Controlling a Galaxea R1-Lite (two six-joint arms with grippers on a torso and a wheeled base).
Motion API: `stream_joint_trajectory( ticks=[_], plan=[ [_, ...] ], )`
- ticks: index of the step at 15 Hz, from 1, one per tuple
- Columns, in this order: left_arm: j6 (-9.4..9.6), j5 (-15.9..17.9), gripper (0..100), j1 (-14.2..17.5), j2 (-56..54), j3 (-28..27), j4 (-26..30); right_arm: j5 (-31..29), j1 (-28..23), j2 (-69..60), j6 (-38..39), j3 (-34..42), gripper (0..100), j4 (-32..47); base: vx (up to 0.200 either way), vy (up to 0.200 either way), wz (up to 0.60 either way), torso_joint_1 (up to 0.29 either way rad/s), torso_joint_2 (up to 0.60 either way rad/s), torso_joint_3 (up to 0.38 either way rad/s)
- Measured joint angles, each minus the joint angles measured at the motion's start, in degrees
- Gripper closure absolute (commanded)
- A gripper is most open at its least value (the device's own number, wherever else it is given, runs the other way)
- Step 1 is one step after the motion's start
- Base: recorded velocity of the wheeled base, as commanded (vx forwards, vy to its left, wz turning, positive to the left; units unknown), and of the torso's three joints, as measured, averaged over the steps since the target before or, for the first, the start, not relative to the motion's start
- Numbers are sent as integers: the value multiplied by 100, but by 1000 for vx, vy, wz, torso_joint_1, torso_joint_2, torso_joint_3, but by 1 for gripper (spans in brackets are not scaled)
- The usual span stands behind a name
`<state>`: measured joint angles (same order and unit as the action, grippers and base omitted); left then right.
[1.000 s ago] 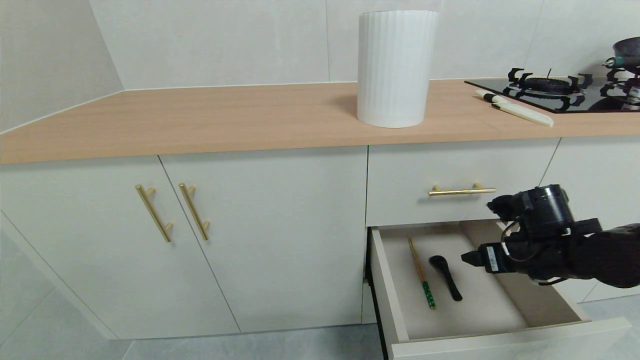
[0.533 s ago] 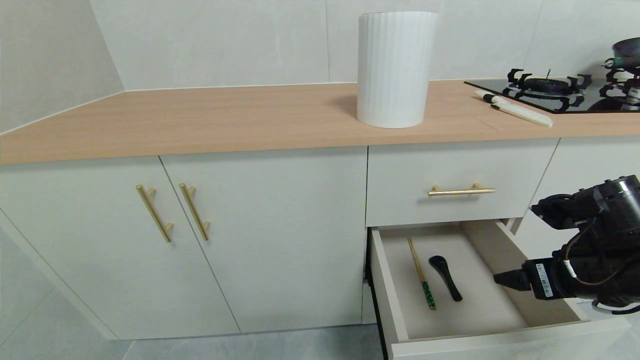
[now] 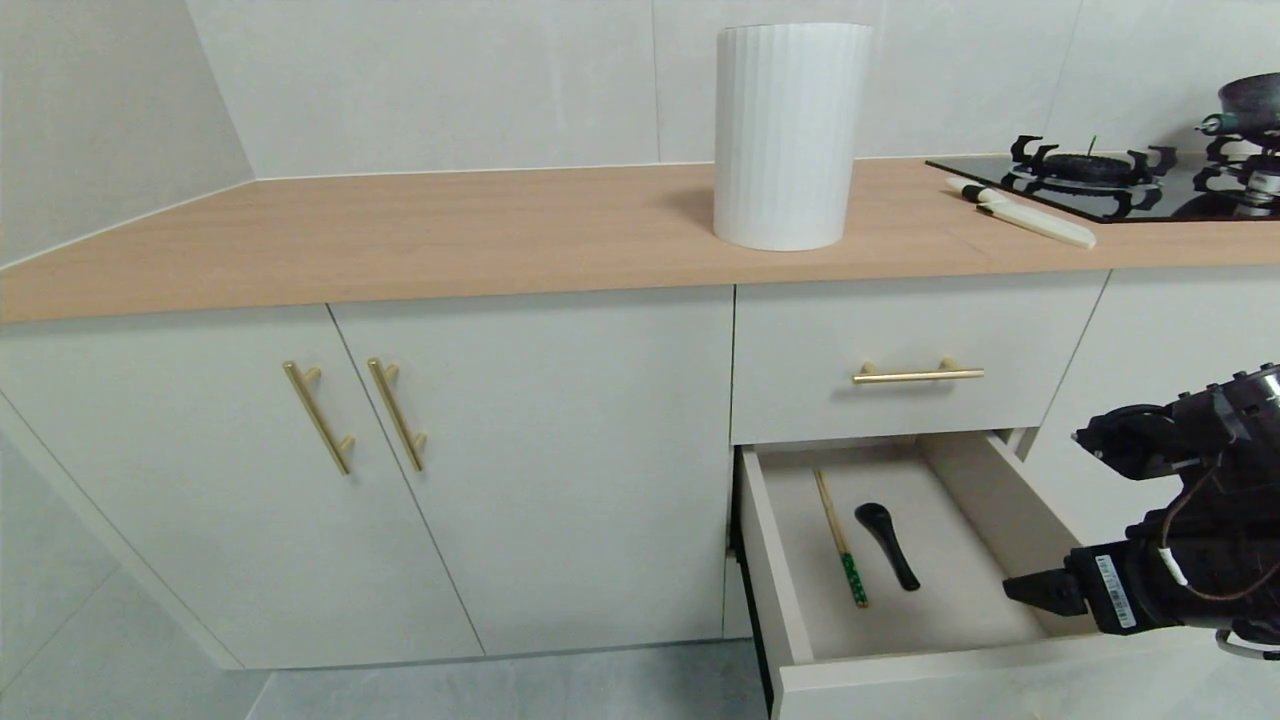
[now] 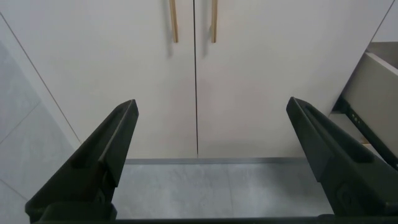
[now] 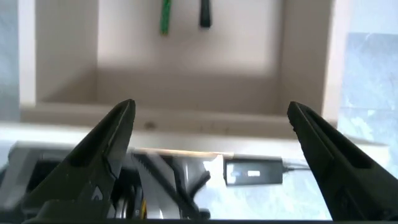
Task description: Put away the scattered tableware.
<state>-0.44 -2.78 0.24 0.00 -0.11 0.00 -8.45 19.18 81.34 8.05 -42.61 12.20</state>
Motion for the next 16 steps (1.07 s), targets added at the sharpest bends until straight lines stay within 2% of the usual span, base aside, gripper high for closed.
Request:
stream_joint_trajectory(
  ticks=[1, 5, 16],
  plan=[
    [0, -1, 0, 0, 0, -2, 0, 0, 48, -6, -2, -11, 0, 107, -200, 0, 0, -7, 2, 7],
    [0, 0, 0, 2, 0, -2, 0, 9, 168, 46, -4, -77, 0, 455, 0, 0, 0, 0, 0, 0],
    [0, 0, 0, 0, 0, -2, 0, 62, 205, 1434, 104, -130, 0, 246, 0, 0, 0, 0, 0, 0]
  ],
)
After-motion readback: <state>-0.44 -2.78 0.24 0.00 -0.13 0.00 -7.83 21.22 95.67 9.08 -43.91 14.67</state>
